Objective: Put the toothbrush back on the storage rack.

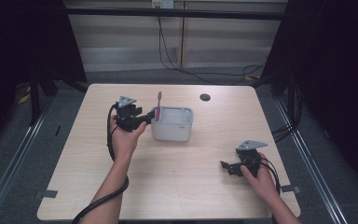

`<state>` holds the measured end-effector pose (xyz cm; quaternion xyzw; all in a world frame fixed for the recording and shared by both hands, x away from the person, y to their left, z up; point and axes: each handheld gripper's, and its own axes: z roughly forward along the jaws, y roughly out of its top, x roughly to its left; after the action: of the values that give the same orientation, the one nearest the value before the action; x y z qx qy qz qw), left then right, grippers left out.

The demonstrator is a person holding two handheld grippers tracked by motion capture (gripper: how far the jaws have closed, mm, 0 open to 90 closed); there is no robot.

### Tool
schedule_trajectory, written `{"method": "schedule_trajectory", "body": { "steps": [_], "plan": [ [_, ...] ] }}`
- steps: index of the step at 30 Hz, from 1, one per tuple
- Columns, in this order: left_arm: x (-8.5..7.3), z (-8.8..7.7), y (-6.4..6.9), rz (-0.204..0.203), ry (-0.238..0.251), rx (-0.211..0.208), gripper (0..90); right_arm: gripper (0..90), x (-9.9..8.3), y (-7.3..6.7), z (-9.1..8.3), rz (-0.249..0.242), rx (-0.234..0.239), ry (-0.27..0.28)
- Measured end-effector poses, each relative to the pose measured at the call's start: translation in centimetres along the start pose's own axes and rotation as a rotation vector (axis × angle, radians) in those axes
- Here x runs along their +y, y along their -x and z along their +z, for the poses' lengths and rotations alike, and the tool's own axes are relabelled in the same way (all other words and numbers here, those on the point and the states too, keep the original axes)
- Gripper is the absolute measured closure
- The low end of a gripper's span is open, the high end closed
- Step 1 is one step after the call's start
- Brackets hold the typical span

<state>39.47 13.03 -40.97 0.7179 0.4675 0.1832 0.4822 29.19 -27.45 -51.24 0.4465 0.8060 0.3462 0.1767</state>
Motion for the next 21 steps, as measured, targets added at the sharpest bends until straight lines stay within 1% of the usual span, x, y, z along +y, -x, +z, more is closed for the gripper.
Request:
{"method": "schedule_trajectory", "body": {
  "steps": [3, 7, 9, 11, 13, 17, 21],
  "plan": [
    [-0.1, -0.1, -0.1, 0.003, 0.002, -0.006, 38.0, 11.5, 0.0, 0.0, 0.0, 0.003, 0.000, -0.001],
    [-0.4, -0.5, -0.4, 0.007, -0.012, -0.025, 35.4, 11.5, 0.0, 0.0, 0.0, -0.001, 0.000, 0.000],
    [-0.5, -0.7, -0.5, 0.009, -0.017, -0.027, 34.2, 11.5, 0.0, 0.0, 0.0, 0.001, 0.000, 0.000],
    [-0.6, -0.9, -0.6, 0.018, -0.019, -0.028, 33.5, 11.5, 0.0, 0.0, 0.0, 0.001, 0.000, 0.000],
    [-0.7, -1.0, -0.7, 0.017, -0.018, -0.029, 32.6, 11.5, 0.0, 0.0, 0.0, 0.003, 0.000, -0.001],
    [-1.1, -1.5, -0.9, 0.026, -0.026, -0.042, 31.9, 11.5, 0.0, 0.0, 0.0, 0.001, 0.000, 0.000],
    [-1.6, -1.8, -1.1, 0.026, -0.029, -0.053, 30.8, 11.5, 0.0, 0.0, 0.0, 0.002, 0.000, -0.001]
  ]
}}
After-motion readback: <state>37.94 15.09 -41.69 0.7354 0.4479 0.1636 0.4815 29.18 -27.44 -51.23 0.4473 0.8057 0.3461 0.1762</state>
